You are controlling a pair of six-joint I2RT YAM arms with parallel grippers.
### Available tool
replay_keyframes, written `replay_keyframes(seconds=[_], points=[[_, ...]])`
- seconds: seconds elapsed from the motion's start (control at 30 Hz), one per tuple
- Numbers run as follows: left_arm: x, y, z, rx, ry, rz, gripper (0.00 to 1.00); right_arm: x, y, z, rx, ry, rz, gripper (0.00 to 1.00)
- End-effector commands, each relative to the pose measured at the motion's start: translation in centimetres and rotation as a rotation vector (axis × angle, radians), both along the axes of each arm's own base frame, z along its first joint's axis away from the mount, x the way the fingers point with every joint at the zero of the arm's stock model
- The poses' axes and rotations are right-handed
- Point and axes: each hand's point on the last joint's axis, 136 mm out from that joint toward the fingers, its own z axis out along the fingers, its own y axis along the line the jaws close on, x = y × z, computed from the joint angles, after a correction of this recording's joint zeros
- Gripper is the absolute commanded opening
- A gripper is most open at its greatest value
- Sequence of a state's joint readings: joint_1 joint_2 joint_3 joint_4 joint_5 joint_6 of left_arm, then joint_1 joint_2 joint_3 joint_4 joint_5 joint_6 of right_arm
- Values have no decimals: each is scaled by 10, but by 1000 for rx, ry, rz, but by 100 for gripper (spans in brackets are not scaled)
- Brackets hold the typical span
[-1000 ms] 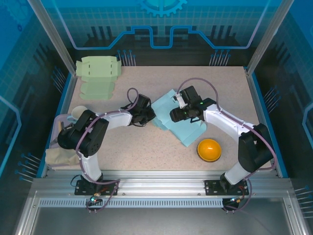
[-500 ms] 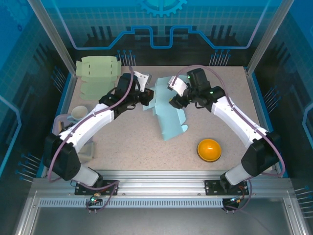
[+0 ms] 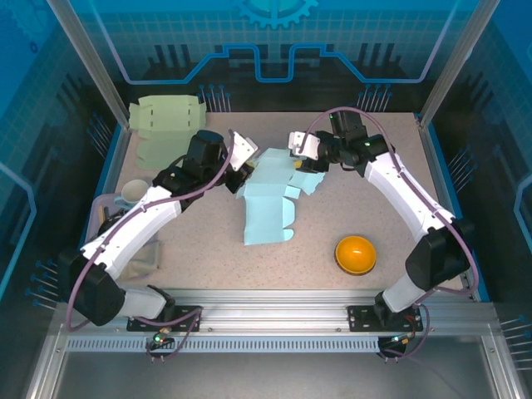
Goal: Fold the paper box
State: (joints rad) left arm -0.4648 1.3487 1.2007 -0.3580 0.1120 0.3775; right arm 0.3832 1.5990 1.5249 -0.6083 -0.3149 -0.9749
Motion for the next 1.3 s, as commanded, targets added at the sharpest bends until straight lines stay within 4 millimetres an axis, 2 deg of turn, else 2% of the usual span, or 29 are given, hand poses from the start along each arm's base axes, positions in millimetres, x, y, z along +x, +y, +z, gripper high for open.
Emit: replay_keyframes(seconds=[0.0, 0.27, 0.4, 0.53, 0.73, 0.93, 0.97, 1.03, 1.07, 1.13, 1.2, 1.27], points=[[-9, 0, 7, 3, -53, -51, 0, -1, -4, -6, -24, 37, 35, 50], [-13, -1, 12, -17, -80, -67, 0, -1, -9, -18, -21, 112, 44, 47], [-15, -1, 15, -25, -91, -67, 0, -3, -8, -27, -31, 159, 54, 41], [-17, -1, 17, -26, -99, -70, 0, -4, -7, -27, -27, 183, 61, 29], [-14, 2, 16, -14, -110, -49, 0, -11, -7, -20, -43, 193, 75, 2], [-10, 4, 17, -18, -125, -27, 0, -18, -11, -15, -67, 197, 66, 0], [-10, 4, 18, -22, -125, -22, 6, -19, -12, -15, -72, 200, 65, 0], [-12, 8, 33, -47, -124, 5, 25, -20, -15, -16, -95, 201, 51, 0], [-13, 10, 46, -68, -140, 14, 30, -19, -16, -17, -110, 200, 43, 0], [-20, 16, 78, -143, -200, 14, 33, -17, -19, -19, -133, 198, 27, 0], [-26, 22, 102, -212, -248, -11, 37, -16, -20, -19, -138, 193, 23, 0], [-27, 29, 113, -230, -271, -14, 40, -16, -20, -17, -141, 188, 24, 0]])
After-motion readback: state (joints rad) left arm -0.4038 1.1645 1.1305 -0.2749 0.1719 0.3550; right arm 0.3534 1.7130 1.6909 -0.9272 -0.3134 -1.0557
